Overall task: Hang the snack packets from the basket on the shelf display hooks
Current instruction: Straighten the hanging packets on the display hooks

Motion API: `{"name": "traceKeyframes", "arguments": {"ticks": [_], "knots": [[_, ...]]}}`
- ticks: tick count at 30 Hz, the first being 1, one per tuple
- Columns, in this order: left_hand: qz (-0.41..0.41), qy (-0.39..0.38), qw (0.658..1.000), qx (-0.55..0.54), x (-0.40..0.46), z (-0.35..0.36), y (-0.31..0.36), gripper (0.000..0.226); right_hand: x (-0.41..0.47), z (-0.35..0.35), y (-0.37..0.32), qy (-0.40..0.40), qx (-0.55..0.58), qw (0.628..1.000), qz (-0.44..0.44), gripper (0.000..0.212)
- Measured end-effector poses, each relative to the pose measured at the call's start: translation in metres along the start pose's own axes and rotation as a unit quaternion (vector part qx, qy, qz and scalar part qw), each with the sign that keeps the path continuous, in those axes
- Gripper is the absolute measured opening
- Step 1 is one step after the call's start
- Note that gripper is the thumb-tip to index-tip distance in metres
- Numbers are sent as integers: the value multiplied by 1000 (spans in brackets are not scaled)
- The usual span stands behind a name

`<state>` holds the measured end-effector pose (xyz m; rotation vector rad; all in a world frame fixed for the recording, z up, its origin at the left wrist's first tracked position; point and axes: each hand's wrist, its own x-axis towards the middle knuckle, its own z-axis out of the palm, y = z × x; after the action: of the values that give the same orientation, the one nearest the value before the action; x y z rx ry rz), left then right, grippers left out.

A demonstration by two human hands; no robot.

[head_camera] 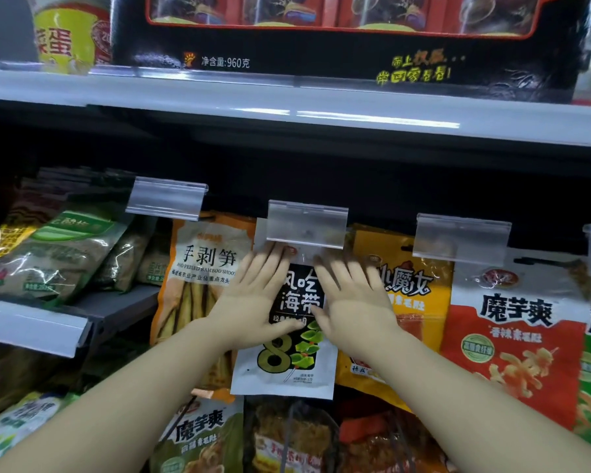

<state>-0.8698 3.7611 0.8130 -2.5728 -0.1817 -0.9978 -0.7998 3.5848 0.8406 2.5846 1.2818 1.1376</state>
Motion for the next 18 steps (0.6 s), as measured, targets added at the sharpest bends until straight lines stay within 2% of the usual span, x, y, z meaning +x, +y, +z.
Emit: {"name": "traceKeyframes", "arguments": {"ticks": [9,14,18], "knots": [[-94,12,995,-2,-30,10,-8,94,-17,25,-10,16,-10,999,25,78],[-105,8,994,-8,-33,12,-5,91,-22,32,-18,-8,-15,999,51,84],[-90,9,996,-1,-34,11,-9,94,-26,35,-17,23,-2,998,60,84]]}}
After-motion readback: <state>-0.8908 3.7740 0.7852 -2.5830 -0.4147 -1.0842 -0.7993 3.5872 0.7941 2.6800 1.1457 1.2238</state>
